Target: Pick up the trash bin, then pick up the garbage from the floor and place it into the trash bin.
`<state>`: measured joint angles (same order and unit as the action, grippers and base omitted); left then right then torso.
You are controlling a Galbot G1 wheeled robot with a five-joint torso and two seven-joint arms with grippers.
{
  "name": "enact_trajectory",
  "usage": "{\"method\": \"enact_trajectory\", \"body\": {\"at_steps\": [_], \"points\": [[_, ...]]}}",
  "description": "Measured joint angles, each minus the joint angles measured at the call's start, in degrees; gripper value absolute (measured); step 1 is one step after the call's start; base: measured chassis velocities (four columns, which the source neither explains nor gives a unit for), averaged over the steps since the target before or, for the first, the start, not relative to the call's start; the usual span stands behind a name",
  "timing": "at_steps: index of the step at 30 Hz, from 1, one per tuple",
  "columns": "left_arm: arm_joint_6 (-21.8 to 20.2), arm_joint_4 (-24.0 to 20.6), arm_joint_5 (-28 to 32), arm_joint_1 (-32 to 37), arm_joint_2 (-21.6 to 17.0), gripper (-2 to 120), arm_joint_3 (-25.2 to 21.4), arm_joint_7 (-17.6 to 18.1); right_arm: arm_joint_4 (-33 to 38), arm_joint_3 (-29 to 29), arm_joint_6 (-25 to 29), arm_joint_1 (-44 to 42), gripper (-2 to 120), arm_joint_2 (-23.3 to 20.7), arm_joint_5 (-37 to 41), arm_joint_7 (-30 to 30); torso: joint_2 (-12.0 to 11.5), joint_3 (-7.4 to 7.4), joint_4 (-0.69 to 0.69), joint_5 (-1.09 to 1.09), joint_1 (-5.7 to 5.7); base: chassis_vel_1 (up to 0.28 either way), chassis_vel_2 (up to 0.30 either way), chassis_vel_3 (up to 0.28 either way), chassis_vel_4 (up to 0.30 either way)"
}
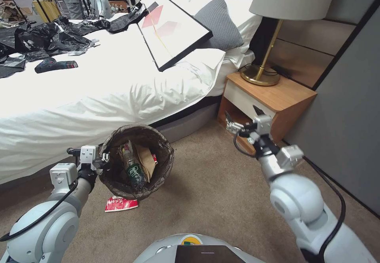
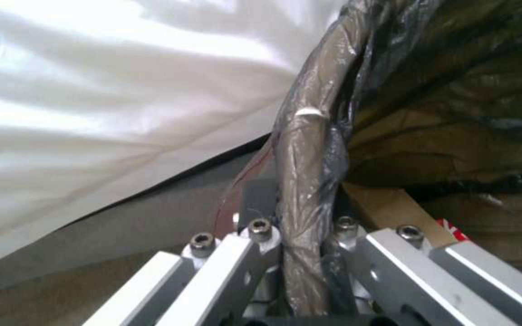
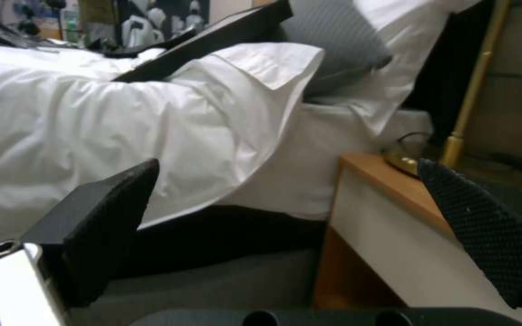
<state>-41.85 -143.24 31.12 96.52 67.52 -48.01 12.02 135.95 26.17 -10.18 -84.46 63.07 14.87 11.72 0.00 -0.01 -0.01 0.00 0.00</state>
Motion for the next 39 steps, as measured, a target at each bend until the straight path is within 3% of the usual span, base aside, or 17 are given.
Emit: {"method": "enact_trajectory", "body": {"at_steps": [3, 9, 39], "points": [[-0.12, 0.0, 0.17, 0.45, -0.05, 0, -0.48, 0.12, -0.62, 1.11, 6.45, -7.19, 100, 6.5, -7.64, -1.71, 0.0, 0.0, 0.0, 0.0, 0.0, 0.0, 0.0, 0.0, 0.0], [-0.24, 0.0, -0.04, 1.38, -0.05, 0, -0.68, -0.04, -1.9, 1.95, 12.73, -11.95, 100, 11.45, -12.0, -1.84, 0.0, 0.0, 0.01, 0.0, 0.0, 0.0, 0.0, 0.0, 0.0], [-0.3, 0.0, -1.21, 3.01, 1.17, 0, -1.2, -1.1, -1.17, 6.54, 12.19, -13.71, 100, 8.9, -6.83, -3.95, 0.0, 0.0, 0.02, 0.0, 0.0, 0.028, 0.028, 0.029, 0.031]]}}
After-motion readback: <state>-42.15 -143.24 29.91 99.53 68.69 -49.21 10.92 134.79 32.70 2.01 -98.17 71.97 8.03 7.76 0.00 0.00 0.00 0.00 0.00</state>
